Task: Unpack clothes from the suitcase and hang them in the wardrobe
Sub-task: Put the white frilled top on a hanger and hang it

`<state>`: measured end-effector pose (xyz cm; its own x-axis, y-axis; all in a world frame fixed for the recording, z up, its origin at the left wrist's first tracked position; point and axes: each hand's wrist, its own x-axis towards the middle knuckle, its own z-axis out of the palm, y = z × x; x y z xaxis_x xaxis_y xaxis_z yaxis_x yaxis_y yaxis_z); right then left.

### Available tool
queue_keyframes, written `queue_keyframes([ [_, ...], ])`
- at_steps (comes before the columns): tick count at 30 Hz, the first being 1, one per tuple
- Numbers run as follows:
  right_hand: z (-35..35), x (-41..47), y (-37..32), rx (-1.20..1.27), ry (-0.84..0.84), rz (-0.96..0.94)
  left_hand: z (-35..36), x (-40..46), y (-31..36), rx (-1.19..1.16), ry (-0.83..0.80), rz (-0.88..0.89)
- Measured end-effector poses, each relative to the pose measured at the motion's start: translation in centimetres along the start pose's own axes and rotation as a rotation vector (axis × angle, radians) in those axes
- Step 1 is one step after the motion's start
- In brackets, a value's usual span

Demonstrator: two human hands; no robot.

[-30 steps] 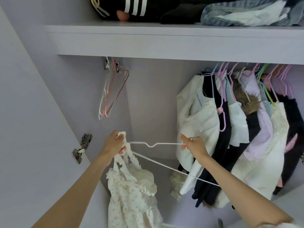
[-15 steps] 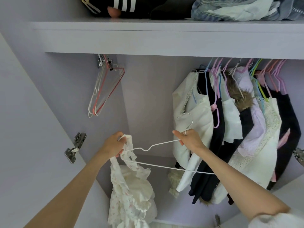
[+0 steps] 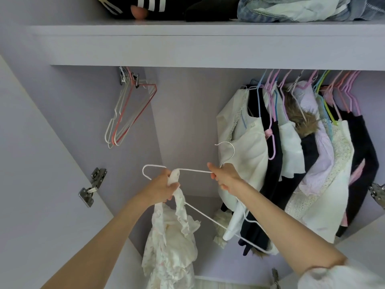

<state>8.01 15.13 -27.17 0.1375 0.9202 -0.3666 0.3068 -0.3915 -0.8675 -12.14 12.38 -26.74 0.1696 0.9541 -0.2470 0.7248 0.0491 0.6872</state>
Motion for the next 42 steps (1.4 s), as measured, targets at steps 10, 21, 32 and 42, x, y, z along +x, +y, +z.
queue_keyframes([
  [10, -2.0, 0.3, -1.6, 0.376, -0.242, 0.249, -0.5, -0.3, -2.6, 0.383, 0.189, 0.034],
  [21, -2.1, 2.1, -5.7, 0.92, -0.08, 0.176, -2.3, -0.3, -2.5, -0.322, 0.35, 0.225],
  [32, 1.4, 4.8, -8.5, 0.769, 0.139, 0.05, -4.5, -4.7, -3.3, -0.341, 0.223, 0.204],
  [42, 9.9, 1.1, -9.8, 0.829, -0.067, 0.051, -4.1, -4.1, -1.9, -0.286, 0.161, 0.051],
])
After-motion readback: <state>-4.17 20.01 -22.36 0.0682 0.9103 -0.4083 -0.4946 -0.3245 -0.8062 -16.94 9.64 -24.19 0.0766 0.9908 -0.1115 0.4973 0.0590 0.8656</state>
